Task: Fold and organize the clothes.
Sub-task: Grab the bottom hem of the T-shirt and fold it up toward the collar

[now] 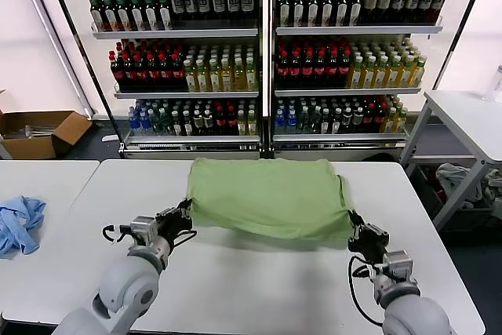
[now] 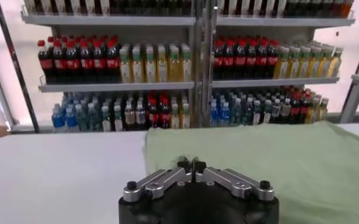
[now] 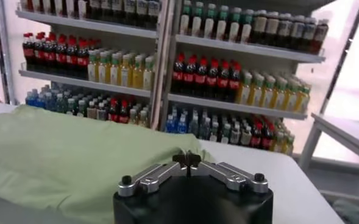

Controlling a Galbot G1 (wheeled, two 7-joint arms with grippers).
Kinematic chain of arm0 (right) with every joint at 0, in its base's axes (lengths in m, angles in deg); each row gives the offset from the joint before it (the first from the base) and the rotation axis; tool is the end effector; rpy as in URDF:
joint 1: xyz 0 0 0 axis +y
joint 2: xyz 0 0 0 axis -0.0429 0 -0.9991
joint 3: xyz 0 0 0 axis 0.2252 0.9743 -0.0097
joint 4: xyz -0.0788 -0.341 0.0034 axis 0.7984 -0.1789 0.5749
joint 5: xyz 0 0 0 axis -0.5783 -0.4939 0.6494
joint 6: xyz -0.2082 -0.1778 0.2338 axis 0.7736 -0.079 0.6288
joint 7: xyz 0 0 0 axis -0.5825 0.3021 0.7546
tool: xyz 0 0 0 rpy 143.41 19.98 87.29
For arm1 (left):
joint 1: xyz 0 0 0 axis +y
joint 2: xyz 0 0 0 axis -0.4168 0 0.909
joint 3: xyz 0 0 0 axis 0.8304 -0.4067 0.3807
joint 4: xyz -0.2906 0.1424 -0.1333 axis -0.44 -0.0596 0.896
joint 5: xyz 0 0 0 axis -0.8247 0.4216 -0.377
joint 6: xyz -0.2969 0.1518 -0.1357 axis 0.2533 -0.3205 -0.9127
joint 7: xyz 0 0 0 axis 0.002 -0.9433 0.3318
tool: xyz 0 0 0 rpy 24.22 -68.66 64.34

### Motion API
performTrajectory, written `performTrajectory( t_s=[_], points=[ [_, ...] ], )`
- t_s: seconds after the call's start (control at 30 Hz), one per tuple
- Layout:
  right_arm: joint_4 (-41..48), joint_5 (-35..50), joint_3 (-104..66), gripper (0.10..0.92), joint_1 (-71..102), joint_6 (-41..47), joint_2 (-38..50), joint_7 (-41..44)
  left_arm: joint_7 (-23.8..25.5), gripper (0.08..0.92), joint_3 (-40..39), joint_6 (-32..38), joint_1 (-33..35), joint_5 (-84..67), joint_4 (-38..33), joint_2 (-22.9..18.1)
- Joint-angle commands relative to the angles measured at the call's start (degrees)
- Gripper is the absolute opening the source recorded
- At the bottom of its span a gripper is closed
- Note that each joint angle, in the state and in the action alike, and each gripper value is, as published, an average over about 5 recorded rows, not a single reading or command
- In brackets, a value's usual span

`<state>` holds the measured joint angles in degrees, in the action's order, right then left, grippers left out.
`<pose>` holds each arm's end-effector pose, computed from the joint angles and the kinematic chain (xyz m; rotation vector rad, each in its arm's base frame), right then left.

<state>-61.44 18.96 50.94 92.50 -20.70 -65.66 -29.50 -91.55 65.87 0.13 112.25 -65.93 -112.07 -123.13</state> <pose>0.3021 -0.0649 -0.2387 0.1863 -2.9075 0.3524 0.3203 0.0166 -0.2253 -0.1802 -2.7477 -0.0410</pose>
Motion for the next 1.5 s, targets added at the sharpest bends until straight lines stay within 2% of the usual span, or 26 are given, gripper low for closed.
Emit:
performTrajectory(
  t_s=[0.03, 0.3, 0.8, 0.93, 1.2, 1.5],
  points=[
    [13.1, -1.1, 6.1, 0.106, -16.3, -1.4, 1.6, 4.0, -0.2, 0.086, -4.8, -1.2, -15.7, 1.4, 15.4, -2.9],
    [19.3, -4.8, 10.6, 0.106, -21.0, -2.9, 0.6, 5.6, 1.4, 0.086, -5.2, -1.6, -15.3, 4.0, 18.3, -2.8],
    [19.8, -6.9, 10.1, 0.117, -17.0, -1.6, -0.9, 7.2, 5.9, 0.088, -6.3, -1.5, -13.5, 6.8, 18.7, -3.0],
    [20.0, -6.6, 9.4, 0.214, -16.0, 0.3, -1.4, 5.6, 6.3, 0.155, -7.2, -0.7, -14.7, 7.9, 21.0, -3.7],
    [18.0, -0.1, 7.2, 0.439, -16.0, 11.1, -3.8, -4.7, 5.8, 0.388, -7.1, -0.3, -16.5, 8.1, 20.8, -2.7],
    [0.3, 3.9, 2.2, 0.699, -5.2, 7.6, -0.3, -3.8, 5.3, 0.648, -3.7, -1.4, -8.4, 6.8, 10.0, 1.0]
  ],
)
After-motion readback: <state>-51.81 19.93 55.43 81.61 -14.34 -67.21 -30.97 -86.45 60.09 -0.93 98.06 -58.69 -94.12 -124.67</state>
